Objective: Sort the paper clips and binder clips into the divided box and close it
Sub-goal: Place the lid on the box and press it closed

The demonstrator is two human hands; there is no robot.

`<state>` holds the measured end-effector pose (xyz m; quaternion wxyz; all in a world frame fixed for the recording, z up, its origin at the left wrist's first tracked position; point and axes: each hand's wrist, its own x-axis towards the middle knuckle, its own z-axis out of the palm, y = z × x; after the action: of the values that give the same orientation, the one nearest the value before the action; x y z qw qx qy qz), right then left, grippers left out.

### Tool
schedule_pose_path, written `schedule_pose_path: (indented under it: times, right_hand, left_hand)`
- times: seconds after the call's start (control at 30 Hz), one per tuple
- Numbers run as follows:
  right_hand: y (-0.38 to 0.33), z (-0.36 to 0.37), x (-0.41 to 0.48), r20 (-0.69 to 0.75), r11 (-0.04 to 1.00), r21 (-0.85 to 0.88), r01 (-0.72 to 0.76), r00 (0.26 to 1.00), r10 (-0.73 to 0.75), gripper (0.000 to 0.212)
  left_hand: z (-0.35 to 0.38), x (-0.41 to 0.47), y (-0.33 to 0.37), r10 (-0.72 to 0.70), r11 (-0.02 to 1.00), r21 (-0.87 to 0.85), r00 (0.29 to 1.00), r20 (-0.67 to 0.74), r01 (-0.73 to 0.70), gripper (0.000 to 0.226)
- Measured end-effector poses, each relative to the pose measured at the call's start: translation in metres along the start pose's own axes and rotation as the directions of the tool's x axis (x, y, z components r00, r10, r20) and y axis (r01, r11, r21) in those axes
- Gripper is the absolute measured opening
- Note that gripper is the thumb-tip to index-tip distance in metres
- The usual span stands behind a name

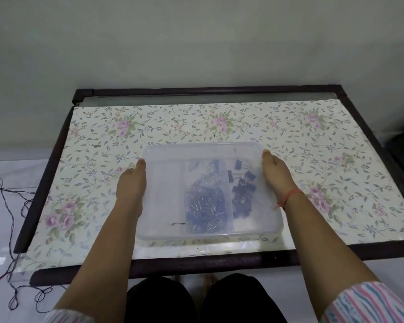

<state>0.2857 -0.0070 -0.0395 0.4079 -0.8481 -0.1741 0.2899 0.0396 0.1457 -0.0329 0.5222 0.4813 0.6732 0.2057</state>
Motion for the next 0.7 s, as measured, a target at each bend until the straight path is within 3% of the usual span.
schedule_pose_path:
  times: [0.2,0.37,0.47,0.7]
  right_hand:
    - [0.011,-0.008,-0.029,-0.020,0.998,0.045,0.035,0.999,-0.034,0.030]
    - [0.040,-0.005,-0.101,-0.023,0.967,0.242,0.077,0.997,-0.073,0.040]
    - [0.050,0.002,-0.112,-0.054,0.921,0.383,0.067,0.997,-0.050,0.040]
    - [0.033,0.016,-0.073,-0.114,0.919,0.379,0.111,0.991,-0.073,0.040]
  left_hand:
    - [-0.014,-0.021,-0.009,0.026,0.999,0.026,0.999,0.032,-0.027,0.046]
    - [-0.018,-0.084,-0.049,0.208,0.978,-0.013,0.978,-0.029,-0.208,0.030]
    - [-0.019,-0.096,-0.059,0.197,0.970,-0.135,0.980,-0.033,-0.200,0.038]
    - [-0.006,-0.062,-0.044,0.242,0.960,-0.124,0.966,-0.090,-0.252,0.044]
